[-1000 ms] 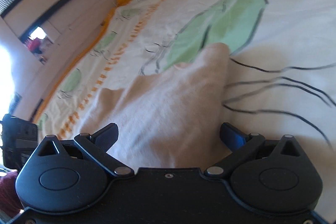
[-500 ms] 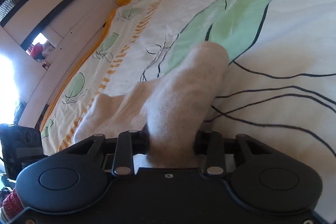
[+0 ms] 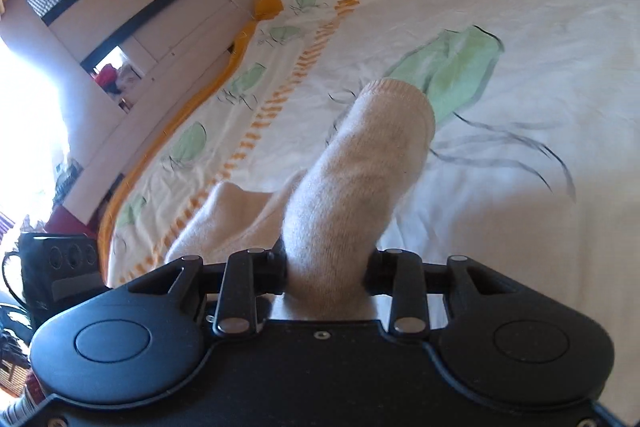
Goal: Fold small clothes
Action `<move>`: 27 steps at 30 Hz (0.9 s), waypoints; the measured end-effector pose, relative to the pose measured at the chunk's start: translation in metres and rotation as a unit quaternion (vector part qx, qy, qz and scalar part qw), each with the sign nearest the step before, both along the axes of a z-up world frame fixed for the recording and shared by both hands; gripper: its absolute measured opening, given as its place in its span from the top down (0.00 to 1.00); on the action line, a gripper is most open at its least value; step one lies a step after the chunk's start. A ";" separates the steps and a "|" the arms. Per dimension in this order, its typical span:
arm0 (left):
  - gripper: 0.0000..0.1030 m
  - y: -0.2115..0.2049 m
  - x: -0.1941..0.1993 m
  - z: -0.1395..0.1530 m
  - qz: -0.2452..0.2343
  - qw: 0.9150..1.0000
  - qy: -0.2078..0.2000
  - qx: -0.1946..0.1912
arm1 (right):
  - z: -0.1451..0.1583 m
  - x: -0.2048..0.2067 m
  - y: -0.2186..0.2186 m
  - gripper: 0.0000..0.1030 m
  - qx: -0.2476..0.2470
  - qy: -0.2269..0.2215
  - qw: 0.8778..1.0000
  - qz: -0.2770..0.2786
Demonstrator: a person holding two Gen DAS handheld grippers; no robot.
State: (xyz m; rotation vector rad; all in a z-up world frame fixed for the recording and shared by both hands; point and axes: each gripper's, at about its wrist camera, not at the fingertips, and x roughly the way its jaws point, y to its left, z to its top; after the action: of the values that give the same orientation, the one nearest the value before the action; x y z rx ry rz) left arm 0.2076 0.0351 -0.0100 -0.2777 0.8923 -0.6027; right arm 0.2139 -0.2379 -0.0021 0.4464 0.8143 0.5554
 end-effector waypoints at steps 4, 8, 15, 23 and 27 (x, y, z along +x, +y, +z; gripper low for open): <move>0.46 -0.001 -0.017 -0.032 0.053 0.992 0.011 0.114 | -0.038 -0.020 -0.003 0.46 -0.153 0.029 0.986 -0.060; 0.23 0.019 -0.024 -0.056 0.091 0.987 0.012 0.131 | -0.063 -0.031 -0.022 0.22 -0.137 0.029 0.983 -0.117; 0.24 0.015 -0.055 -0.012 0.111 0.977 -0.067 0.167 | -0.021 -0.078 -0.009 0.00 -0.153 -0.082 0.974 -0.148; 0.23 -0.020 -0.083 -0.045 0.096 0.964 -0.068 0.239 | -0.074 -0.108 0.030 0.00 -0.276 -0.057 0.947 -0.151; 0.21 -0.005 -0.097 -0.055 0.118 0.969 -0.049 0.212 | -0.068 -0.132 0.014 0.00 -0.225 -0.044 0.956 -0.181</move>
State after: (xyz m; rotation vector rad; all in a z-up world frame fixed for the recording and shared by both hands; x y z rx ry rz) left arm 0.1110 0.0303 -0.0646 0.0340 0.8539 -0.1928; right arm 0.0818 -0.2238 -0.0706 0.1415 0.7245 0.0411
